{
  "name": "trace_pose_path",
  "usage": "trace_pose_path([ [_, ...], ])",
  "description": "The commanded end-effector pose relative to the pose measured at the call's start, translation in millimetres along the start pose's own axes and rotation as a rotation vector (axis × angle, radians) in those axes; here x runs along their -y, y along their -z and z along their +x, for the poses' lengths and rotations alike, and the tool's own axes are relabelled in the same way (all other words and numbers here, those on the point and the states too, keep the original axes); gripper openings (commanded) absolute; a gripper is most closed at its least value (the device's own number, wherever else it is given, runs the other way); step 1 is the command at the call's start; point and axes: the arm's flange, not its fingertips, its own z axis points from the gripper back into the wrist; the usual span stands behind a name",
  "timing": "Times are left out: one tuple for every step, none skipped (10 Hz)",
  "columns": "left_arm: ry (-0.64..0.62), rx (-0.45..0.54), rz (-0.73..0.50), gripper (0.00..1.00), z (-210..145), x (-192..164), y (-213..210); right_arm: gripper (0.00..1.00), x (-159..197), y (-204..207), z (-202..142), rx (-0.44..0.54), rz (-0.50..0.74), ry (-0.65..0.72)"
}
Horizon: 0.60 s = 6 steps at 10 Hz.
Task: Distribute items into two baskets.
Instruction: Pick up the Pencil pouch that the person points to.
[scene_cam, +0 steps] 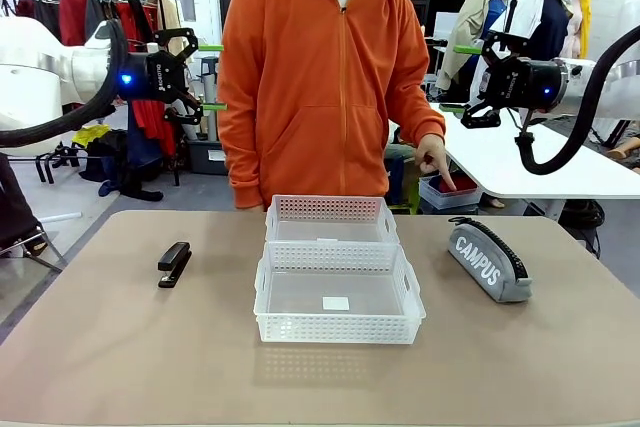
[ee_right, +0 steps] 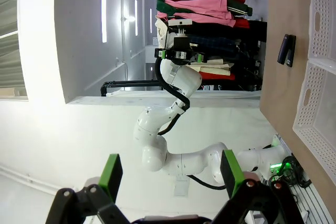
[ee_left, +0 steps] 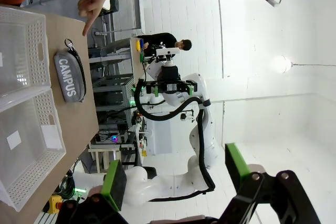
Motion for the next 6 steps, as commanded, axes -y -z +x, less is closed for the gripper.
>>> trace_pose_path([
  [0.003,0.003,-0.004,1.00,-0.5,2.5,-1.4,1.00,-1.9,0.3,-2.0,0.002,0.003,-0.002],
  [0.003,0.003,-0.004,1.00,-0.5,2.5,-1.4,1.00,-1.9,0.3,-2.0,0.002,0.003,-0.002],
  [0.003,0.003,-0.004,1.00,-0.5,2.5,-1.4,1.00,-1.9,0.3,-2.0,0.002,0.003,-0.002],
  [0.003,0.003,-0.004,1.00,-0.5,2.5,-1.4,1.00,-1.9,0.3,-2.0,0.002,0.003,-0.002],
  [0.003,0.003,-0.004,1.00,-0.5,2.5,-1.4,1.00,0.0,0.0,0.0,0.000,0.000,0.000],
  [0.003,0.003,-0.004,1.00,-0.5,2.5,-1.4,1.00,-8.6,-2.4,2.1,-0.032,-0.061,0.029],
])
